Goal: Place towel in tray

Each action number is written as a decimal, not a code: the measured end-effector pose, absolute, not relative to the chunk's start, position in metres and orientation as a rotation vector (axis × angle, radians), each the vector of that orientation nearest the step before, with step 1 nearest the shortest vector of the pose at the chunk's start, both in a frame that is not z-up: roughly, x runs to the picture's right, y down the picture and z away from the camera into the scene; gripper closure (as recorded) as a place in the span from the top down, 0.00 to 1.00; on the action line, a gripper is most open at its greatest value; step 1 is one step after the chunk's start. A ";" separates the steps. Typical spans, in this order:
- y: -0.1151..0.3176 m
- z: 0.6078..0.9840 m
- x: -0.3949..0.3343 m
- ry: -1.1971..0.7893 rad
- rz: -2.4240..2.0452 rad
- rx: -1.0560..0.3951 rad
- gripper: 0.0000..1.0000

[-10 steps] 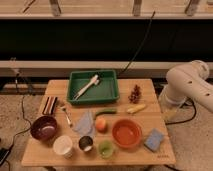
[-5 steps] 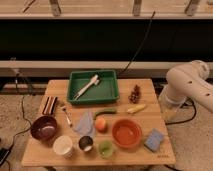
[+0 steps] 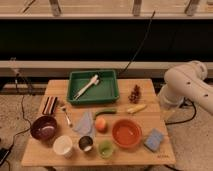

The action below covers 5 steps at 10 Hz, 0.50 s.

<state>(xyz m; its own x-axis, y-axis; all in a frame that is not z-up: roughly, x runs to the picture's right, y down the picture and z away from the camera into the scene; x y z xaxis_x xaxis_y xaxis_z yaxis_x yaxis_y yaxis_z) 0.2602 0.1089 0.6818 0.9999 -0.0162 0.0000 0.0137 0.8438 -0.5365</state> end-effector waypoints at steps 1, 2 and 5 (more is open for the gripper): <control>0.109 0.682 0.242 -0.013 -0.039 -0.566 0.65; 0.109 0.684 0.218 -0.034 -0.068 -0.566 0.65; 0.107 0.696 0.141 -0.105 -0.163 -0.572 0.65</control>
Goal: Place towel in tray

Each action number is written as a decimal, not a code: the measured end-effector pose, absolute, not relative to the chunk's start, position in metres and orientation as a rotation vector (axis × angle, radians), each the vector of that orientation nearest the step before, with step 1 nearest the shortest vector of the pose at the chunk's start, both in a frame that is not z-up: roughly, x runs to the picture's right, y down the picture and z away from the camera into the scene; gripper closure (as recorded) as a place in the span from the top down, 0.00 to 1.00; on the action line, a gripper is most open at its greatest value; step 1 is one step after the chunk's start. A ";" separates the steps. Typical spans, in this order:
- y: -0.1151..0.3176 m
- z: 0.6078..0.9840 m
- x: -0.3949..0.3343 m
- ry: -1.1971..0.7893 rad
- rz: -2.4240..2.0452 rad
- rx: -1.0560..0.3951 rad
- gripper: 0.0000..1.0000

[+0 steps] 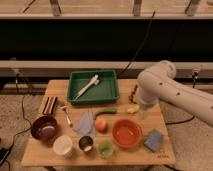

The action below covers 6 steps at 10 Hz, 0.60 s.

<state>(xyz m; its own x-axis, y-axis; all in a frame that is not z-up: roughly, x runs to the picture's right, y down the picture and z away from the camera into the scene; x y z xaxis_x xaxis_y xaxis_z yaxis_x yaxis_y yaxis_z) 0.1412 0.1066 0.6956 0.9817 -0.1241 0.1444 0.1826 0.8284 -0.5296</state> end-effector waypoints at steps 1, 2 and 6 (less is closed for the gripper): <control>0.105 0.702 0.116 -0.128 -0.199 -0.574 0.65; 0.104 0.707 0.095 -0.148 -0.227 -0.578 0.65; 0.108 0.743 0.005 -0.255 -0.396 -0.596 0.65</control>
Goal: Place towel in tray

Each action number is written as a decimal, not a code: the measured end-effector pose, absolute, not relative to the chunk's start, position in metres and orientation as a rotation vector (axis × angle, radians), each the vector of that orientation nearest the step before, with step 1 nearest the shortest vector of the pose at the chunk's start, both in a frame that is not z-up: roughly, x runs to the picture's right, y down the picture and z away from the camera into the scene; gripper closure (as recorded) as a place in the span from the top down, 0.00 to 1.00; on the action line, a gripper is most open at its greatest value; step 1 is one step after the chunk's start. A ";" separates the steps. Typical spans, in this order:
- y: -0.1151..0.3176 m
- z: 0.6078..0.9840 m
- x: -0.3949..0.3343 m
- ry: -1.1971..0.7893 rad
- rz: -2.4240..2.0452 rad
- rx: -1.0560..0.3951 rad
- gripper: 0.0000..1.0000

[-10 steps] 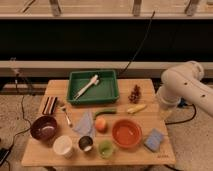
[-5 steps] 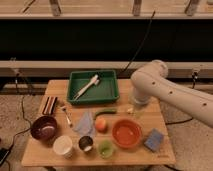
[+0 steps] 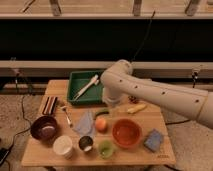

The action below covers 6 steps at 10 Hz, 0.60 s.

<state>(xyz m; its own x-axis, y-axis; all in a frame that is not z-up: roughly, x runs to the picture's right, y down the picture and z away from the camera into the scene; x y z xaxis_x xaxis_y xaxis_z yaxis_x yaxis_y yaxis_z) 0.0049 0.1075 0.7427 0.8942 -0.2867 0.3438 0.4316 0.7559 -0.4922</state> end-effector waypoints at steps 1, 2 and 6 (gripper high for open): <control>0.115 0.754 -0.010 -0.276 -0.439 -0.610 0.65; 0.123 0.763 -0.023 -0.294 -0.469 -0.622 0.65; 0.142 0.786 -0.061 -0.347 -0.546 -0.669 0.65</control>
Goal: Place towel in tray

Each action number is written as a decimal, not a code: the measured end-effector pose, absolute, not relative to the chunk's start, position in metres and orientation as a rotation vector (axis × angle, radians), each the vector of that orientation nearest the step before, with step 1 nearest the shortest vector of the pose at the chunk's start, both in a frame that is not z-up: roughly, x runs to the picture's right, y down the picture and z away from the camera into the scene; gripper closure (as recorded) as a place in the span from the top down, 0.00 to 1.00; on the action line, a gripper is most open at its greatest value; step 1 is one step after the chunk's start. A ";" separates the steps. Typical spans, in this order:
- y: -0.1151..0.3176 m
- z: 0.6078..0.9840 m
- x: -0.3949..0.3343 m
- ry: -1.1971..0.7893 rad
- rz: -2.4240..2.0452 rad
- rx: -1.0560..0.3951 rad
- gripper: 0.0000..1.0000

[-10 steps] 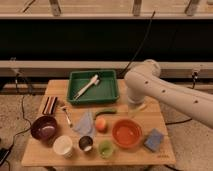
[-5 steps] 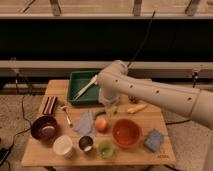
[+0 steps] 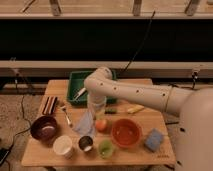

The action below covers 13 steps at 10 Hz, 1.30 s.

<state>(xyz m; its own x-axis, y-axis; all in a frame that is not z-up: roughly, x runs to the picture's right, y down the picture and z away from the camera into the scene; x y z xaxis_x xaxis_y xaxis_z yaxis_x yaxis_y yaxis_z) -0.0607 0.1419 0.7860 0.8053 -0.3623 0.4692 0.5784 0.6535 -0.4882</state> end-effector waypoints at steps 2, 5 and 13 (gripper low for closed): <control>0.145 0.790 -0.080 -0.362 -0.573 -0.688 0.65; 0.150 0.795 -0.099 -0.371 -0.594 -0.709 0.65; 0.172 0.820 -0.118 -0.436 -0.534 -0.737 0.65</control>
<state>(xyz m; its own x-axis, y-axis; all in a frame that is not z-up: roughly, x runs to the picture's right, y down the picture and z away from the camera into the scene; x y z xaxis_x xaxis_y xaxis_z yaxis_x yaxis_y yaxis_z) -0.1176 0.1723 0.8196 0.7817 -0.3003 0.5466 0.5954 0.6201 -0.5109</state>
